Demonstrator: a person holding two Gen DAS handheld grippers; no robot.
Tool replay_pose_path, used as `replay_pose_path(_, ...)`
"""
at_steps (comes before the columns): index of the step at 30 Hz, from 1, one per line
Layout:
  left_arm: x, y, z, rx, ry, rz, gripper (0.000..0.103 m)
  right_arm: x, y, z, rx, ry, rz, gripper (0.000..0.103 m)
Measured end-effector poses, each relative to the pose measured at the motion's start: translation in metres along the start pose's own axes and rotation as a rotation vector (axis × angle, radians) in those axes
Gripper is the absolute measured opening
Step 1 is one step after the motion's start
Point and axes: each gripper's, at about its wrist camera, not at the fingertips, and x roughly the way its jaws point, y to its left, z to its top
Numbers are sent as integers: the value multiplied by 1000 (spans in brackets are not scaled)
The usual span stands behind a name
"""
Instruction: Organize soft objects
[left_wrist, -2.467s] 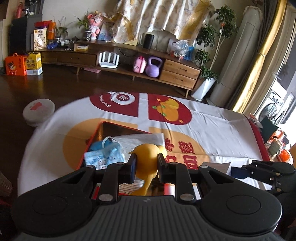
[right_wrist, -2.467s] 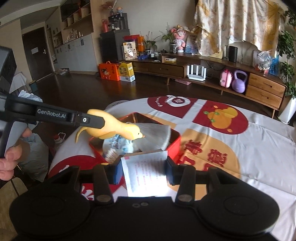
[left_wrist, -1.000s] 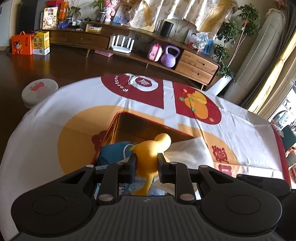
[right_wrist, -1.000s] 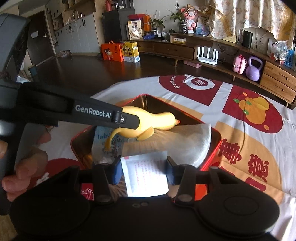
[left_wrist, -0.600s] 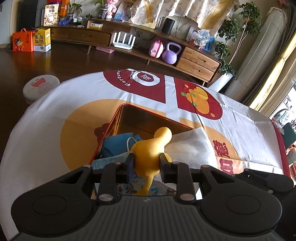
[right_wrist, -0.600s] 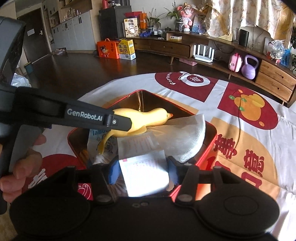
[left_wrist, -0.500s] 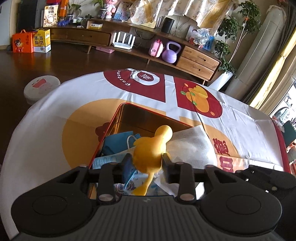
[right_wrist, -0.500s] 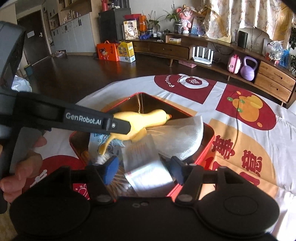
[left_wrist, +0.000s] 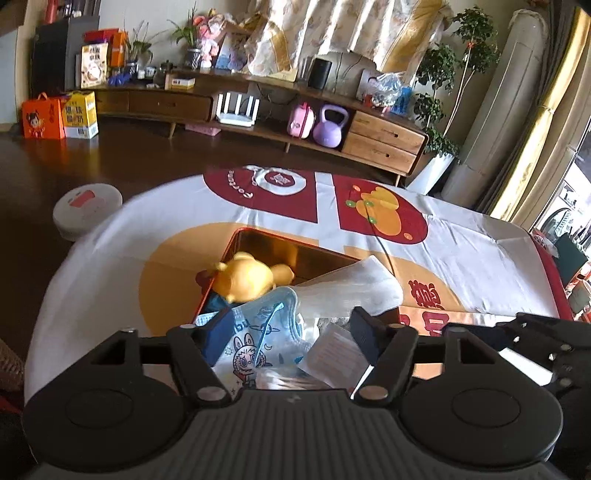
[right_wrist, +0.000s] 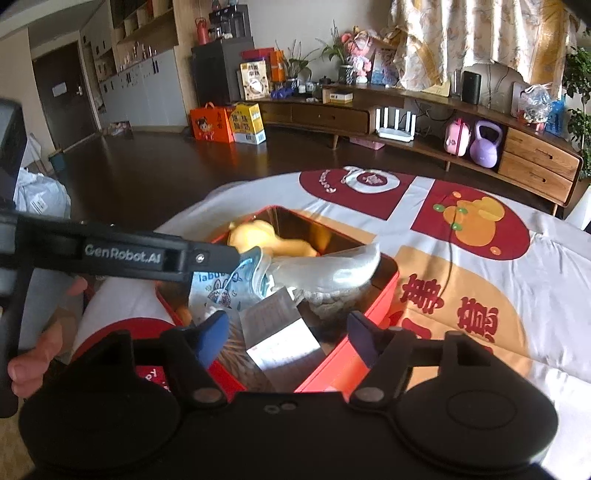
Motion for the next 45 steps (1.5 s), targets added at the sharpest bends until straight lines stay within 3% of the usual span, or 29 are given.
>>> replay_pose_path(11, -41, -12, -11, 66, -70, 36, 75, -51, -13, -1, 34, -95, 21, 84)
replay_pose_path(14, -52, -19, -16, 89, -83, 40, 84, -63, -14, -3, 46, -120, 30, 88)
replay_pose_path(21, -70, -34, -30, 108, -88, 39, 91, -88, -14, -16, 70, -197, 32, 103)
replay_pose_path(24, -73, -40, -34, 125, -79, 25, 103, -95, -17, -22, 90, -213, 37, 103)
replay_pose_path(35, -88, -54, -53, 118, -108, 25, 103, -108, -17, -46, 109, -248, 4, 103)
replay_pose_path(45, -104, -64, -61, 115, -154, 92, 103, -115, -16, -59, 115, -249, -19, 103)
